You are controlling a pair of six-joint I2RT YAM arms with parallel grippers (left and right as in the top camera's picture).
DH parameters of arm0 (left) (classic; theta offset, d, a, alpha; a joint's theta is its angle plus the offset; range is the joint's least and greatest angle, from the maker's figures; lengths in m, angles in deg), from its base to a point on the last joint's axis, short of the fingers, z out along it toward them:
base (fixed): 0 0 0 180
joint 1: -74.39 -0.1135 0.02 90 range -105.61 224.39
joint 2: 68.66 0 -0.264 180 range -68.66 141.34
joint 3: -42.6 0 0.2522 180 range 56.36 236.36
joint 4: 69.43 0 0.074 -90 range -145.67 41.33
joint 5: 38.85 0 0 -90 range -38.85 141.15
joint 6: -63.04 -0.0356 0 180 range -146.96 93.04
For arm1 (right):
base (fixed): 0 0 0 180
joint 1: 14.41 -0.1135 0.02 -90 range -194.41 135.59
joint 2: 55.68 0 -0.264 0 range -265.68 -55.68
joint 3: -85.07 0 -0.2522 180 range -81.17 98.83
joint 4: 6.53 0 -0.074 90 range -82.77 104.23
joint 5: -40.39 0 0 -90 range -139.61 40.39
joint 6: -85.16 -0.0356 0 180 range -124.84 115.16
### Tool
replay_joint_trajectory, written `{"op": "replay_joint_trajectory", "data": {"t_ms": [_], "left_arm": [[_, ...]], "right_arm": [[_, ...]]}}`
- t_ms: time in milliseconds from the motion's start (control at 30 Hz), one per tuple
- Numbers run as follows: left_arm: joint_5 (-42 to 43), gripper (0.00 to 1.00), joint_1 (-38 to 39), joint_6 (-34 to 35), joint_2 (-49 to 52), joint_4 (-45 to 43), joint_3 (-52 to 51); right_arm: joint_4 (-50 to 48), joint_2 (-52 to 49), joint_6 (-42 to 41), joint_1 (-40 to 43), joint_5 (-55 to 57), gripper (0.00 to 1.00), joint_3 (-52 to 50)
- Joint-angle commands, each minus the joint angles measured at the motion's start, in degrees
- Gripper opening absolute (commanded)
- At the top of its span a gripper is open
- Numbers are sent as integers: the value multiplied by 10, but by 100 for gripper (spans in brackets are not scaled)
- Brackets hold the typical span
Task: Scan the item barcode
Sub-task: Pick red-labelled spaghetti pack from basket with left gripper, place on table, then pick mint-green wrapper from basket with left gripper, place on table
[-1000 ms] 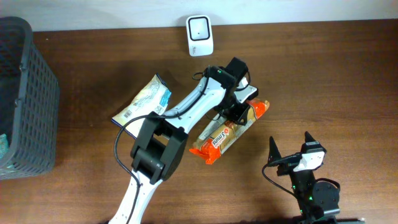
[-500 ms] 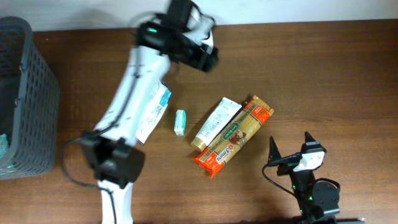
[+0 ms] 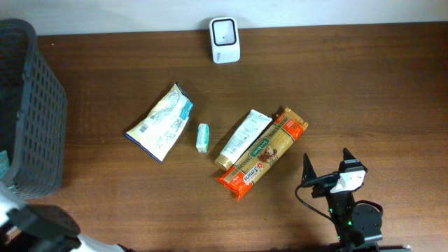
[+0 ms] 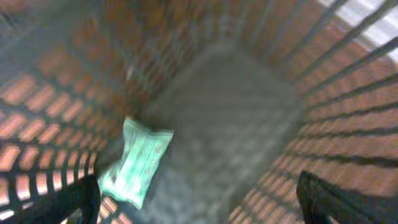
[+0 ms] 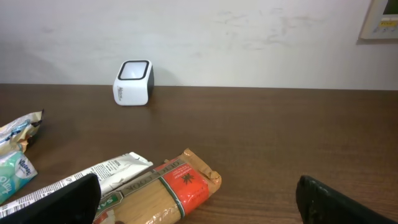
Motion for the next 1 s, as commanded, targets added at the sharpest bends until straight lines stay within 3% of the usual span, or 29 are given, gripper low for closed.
{"op": "replay_joint_trajectory", "data": {"t_ms": [0, 67, 200, 267, 300, 333, 433, 467, 533, 567, 700, 767, 967], "left_arm": [[-14, 96, -34, -125, 21, -83, -128], [-69, 95, -35, -188, 35, -145, -194], [-99, 95, -38, -235, 91, -210, -220], [-101, 89, -39, -264, 133, -224, -220], [-114, 77, -42, -265, 155, -228, -220], [-121, 70, -45, -265, 169, -228, -220], [-124, 64, -72, -264, 209, -228, -220], [-124, 54, -76, -262, 213, -229, -220], [-123, 12, -75, -262, 213, -239, -219], [-121, 0, -72, -259, 213, -239, -219], [-107, 0, -42, -245, 189, -239, -206], [-61, 0, -15, -232, 147, -239, -162], [-48, 0, 97, -167, -11, -243, 50]], "right_arm": [[2, 4, 4, -3, 3, 99, -4], [2, 4, 4, -3, 3, 99, -4], [2, 4, 4, -3, 3, 99, -4], [2, 4, 4, -3, 3, 99, -4], [2, 4, 4, -3, 3, 99, -4], [2, 4, 4, -3, 3, 99, -4], [2, 4, 4, -3, 3, 99, -4], [2, 4, 4, -3, 3, 99, -4], [2, 4, 4, -3, 3, 99, -4], [2, 4, 4, -3, 3, 99, -4], [2, 4, 4, -3, 3, 99, -4], [2, 4, 4, -3, 3, 99, -4], [2, 4, 4, -3, 3, 99, -4]]}}
